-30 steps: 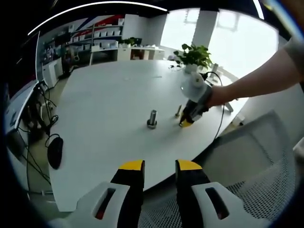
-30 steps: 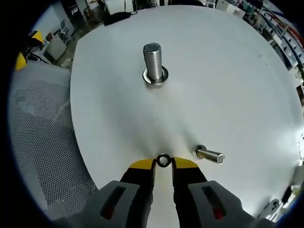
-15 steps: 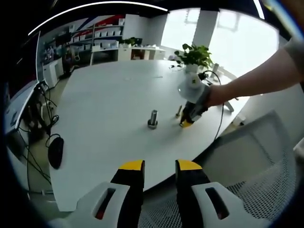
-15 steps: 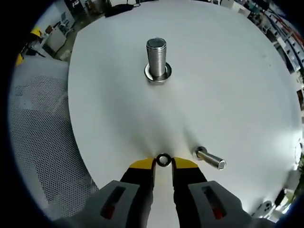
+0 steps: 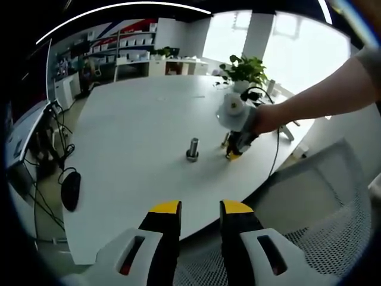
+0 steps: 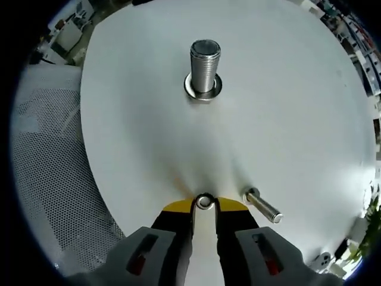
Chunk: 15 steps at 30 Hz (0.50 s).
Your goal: Place the washer onto the threaded stud by aligning its center hole with the stud, sliding it down to the base, and recovering from edge contact or off-axis alignment until the washer reaches the visible bottom stop.
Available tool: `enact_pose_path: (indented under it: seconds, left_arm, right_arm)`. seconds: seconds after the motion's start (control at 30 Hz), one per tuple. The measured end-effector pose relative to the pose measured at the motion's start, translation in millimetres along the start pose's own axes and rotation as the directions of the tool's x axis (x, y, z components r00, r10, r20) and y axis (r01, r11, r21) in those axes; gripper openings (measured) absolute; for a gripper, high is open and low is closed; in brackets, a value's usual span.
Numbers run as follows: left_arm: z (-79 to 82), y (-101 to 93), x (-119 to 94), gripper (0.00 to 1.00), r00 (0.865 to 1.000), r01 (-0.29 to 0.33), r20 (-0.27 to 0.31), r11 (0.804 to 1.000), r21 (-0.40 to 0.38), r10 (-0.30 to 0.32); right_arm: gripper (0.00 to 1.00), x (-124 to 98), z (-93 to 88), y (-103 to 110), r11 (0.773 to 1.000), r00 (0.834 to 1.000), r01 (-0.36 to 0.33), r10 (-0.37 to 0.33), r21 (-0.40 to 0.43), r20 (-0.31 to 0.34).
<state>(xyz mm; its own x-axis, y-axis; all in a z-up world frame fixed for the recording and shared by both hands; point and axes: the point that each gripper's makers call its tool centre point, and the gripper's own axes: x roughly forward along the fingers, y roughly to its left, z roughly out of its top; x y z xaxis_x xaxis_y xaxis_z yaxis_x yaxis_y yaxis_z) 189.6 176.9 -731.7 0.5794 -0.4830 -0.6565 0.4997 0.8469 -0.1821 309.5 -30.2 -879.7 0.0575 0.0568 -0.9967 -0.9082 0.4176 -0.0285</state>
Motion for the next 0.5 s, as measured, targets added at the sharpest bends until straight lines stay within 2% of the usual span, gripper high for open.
enact_pose_path:
  seconds: [0.33, 0.5]
  left_arm:
    - [0.2, 0.7, -0.3, 0.24, 1.000, -0.002, 0.004, 1.000, -0.003, 0.002]
    - [0.6, -0.1, -0.6, 0.24, 1.000, 0.000, 0.005, 1.000, 0.000, 0.000]
  right_arm:
    - [0.14, -1.0, 0.3, 1.3, 0.999, 0.993, 0.013, -0.018, 0.046, 0.113]
    - [0.14, -1.4, 1.2, 1.3, 0.997, 0.990, 0.011, -0.020, 0.070, 0.136]
